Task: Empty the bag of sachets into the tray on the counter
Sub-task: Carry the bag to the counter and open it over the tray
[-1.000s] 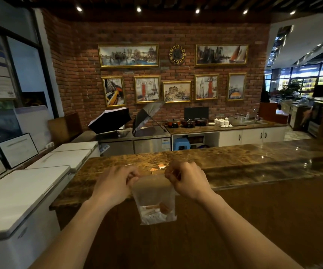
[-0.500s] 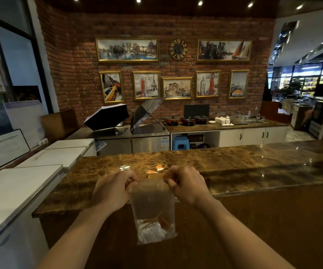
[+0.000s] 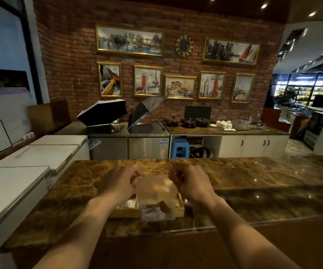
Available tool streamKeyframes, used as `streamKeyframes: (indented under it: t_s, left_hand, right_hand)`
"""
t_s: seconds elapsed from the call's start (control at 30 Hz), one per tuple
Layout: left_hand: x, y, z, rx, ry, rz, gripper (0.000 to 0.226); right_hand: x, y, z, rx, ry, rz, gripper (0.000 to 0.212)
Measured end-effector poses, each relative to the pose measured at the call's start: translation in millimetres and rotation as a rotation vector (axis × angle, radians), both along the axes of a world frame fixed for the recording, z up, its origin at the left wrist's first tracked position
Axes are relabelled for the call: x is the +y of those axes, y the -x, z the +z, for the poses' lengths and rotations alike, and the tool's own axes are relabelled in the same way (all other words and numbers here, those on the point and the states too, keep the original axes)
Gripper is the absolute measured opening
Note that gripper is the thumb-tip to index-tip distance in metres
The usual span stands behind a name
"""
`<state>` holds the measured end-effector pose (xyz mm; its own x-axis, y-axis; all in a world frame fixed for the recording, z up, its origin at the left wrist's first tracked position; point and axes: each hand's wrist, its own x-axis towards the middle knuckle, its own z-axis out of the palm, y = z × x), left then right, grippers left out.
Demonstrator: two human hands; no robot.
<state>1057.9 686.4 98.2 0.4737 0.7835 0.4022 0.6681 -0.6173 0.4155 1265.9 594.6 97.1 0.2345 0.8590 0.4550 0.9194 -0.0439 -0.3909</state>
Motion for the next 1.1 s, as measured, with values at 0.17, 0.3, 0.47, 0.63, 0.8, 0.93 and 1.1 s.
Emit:
streamKeyframes:
  t_s: [0.17,0.3,0.47,0.63,0.8,0.93,1.1]
  left_hand:
    - [50.6,-9.3,-5.2,0.004,-0.068,-0.022,0.012]
    - [83.6,-22.2,-10.8,-0.003,-0.03,-0.025,0.017]
    - [112.8,-48.1,-16.6,0.033,-0.074,0.012,0.013]
    - [168.3,-106.2,-5.0,0.097,-0.082,0.069,0.01]
    - [195.5,-129.8,-5.0,0.14,0.0,0.065,0.016]
    - [195.3,-135.0,-7.4,0.116,0.043,-0.057,0.022]
    - [191.1,-137.5,-14.8,0.111,0.077,-0.112,0.015]
  right_hand:
    - [53.0,-8.2,-4.3,-0.002,0.003,0.023,0.006]
    - [83.9,-19.3,-7.9,0.003,0.029,-0.006,0.007]
    - [117.2,-43.6,-16.4,0.022,0.003,0.008,0.006]
    - [183.5,-108.0,-14.4,0.094,-0.036,0.089,0.006]
    - [218.9,-137.4,-22.9,0.173,-0.008,0.132,0.009]
    - [218.9,-138.7,-28.7,0.165,0.006,0.18,0.006]
    - [222.3,-136.1,-38.2,0.162,0.034,0.204,0.004]
